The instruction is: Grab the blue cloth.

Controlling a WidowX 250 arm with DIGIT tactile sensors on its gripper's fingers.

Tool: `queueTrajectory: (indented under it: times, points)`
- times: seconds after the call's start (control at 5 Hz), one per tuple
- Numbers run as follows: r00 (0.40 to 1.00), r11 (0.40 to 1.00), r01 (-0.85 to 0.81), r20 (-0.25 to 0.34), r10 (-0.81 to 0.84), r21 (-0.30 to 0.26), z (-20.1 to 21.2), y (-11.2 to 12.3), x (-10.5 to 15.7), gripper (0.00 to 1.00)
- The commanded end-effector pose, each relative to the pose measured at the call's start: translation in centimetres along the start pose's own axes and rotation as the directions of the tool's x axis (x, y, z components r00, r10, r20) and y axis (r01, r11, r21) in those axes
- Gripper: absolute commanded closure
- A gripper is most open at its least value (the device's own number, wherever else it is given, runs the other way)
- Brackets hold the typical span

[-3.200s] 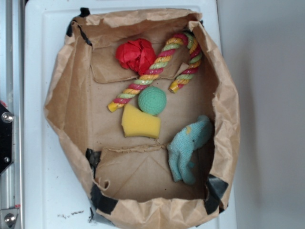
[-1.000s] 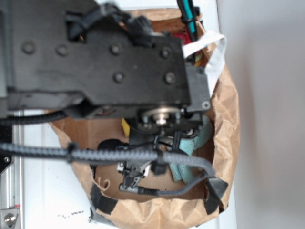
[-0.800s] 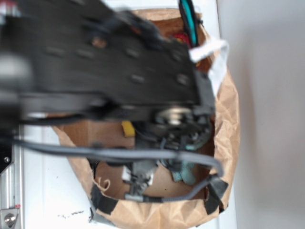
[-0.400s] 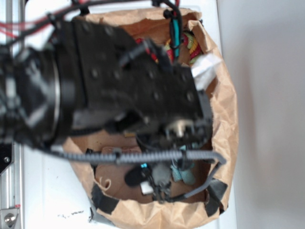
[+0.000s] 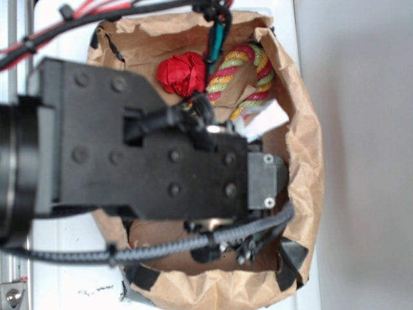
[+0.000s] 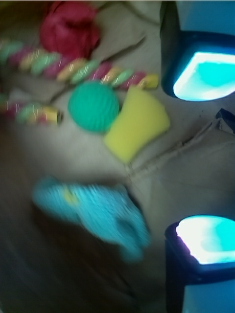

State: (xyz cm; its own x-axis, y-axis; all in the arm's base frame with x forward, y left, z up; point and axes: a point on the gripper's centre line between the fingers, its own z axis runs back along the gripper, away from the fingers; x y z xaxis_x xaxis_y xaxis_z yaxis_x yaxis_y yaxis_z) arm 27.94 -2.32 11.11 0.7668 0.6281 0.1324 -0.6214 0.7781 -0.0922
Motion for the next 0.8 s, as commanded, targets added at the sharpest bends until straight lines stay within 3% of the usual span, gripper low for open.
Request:
queueTrajectory:
  times: [0.0, 0.2, 0.4, 0.6]
  points:
    - [0.995, 0.993, -0.101, -0.019, 0.100, -0.061, 0.24, -1.65, 1.98, 0.00]
    - [0.986, 0.985, -0.162, -0.056, 0.159, -0.061, 0.31, -2.14, 2.21, 0.00]
    - [0.985, 0.982, -0.154, -0.098, 0.144, -0.109, 0.47, -2.47, 2.03, 0.00]
    - [0.967, 0.968, -0.209, -0.175, 0.184, -0.137, 0.67, -2.61, 2.24, 0.00]
